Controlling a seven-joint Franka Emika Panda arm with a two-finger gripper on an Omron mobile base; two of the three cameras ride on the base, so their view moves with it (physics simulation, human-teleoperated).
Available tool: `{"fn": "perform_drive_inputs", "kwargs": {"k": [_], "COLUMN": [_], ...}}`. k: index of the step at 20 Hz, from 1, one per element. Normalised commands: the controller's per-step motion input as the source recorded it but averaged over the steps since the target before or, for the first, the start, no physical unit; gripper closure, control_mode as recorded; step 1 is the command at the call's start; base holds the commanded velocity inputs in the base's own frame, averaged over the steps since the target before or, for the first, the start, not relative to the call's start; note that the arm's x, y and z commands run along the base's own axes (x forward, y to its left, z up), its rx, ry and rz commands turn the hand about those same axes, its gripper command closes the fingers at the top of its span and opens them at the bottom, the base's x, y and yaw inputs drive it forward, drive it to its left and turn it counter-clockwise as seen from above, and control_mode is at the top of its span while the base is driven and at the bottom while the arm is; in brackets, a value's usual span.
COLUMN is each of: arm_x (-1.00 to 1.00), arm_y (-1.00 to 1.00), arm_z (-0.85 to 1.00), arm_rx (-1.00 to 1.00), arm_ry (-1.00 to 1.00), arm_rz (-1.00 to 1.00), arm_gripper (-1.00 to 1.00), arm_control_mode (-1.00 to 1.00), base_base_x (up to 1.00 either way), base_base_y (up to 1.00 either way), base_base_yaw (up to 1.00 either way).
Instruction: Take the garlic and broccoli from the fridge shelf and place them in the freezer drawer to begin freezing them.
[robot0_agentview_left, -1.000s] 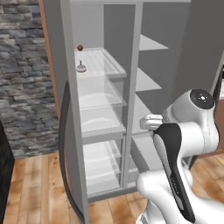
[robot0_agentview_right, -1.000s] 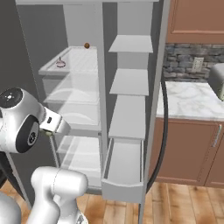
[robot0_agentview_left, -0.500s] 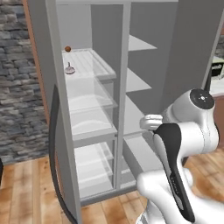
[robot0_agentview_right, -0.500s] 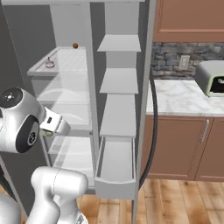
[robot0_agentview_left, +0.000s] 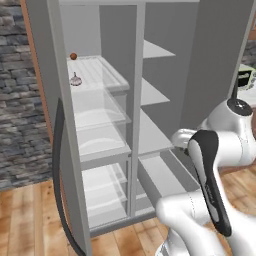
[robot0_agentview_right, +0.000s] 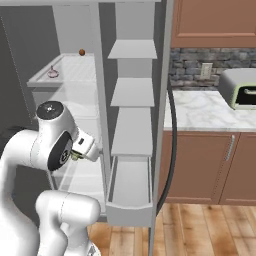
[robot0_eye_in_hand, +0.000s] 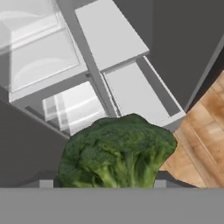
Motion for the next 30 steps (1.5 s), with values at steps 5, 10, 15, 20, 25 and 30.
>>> {"fn": "perform_drive_inputs", "kwargs": {"k": [5,10,15,20,25,30], "arm_x": [0.67,0.56,0.72,0.67,0.71,0.60], "arm_y": [-0.25,0.00,0.00,-0.19,-0.28,-0.03], "arm_z": [-0.57,-0.70,-0.69,-0.44,-0.63,-0.72], "arm_rx": [0.01,-0.03,-0.01,0.00,0.00,0.00], "arm_ry": [0.35,0.20,0.20,0.10,0.07,0.01], "arm_rz": [-0.10,-0.09,-0.03,-0.01,0.00,0.00], "arm_gripper": [1.00,1.00,1.00,1.00,1.00,1.00], "arm_control_mode": [-1.00,-1.00,-1.00,-1.00,-1.00,-1.00], "base_base_x": [0.00,0.00,0.00,0.00,0.00,0.00], "base_base_y": [0.00,0.00,0.00,0.00,0.00,0.00], "base_base_yaw": [0.00,0.00,0.00,0.00,0.00,0.00]}}
